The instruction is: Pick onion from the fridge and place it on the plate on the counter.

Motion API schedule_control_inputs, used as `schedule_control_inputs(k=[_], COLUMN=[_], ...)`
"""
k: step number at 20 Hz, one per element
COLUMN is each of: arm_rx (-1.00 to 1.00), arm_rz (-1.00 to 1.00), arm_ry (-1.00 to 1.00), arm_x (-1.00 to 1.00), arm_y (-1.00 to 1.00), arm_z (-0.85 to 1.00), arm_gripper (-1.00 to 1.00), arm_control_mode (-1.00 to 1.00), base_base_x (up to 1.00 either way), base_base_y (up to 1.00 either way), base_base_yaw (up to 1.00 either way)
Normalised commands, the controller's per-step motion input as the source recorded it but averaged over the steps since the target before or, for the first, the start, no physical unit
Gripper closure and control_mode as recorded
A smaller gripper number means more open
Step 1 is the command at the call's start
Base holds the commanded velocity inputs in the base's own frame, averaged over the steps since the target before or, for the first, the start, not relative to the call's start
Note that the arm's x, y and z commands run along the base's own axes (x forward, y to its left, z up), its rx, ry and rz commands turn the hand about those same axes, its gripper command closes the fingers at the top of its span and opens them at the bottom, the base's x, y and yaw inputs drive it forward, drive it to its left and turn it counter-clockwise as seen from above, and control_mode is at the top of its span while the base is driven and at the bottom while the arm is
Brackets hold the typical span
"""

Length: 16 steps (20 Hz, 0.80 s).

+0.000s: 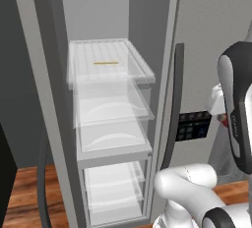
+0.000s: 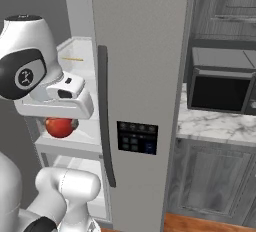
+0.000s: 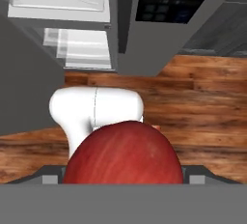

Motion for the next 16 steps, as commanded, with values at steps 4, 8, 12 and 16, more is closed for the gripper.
schedule_control_inputs(k=[4, 8, 12, 16], arm_rx=[0.0, 0.0, 0.0, 0.0], arm_rz=[0.0, 0.0, 0.0, 0.0], arm_ry=[0.0, 0.0, 0.0, 0.0], arm_x=[0.0, 0.0, 0.0, 0.0], arm_y=[-0.16, 0.0, 0.0, 0.0], arm_z=[0.0, 0.0, 0.0, 0.0], arm_gripper=[1.0, 1.0, 1.0, 1.0], arm_control_mode=[-1.0, 1.0, 1.0, 1.0], base_base_x=[0.0, -0.11, -0.21, -0.05], base_base_y=[0.0, -0.51, -0.84, -0.97], base_base_yaw=[0.0, -0.06, -0.19, -0.16])
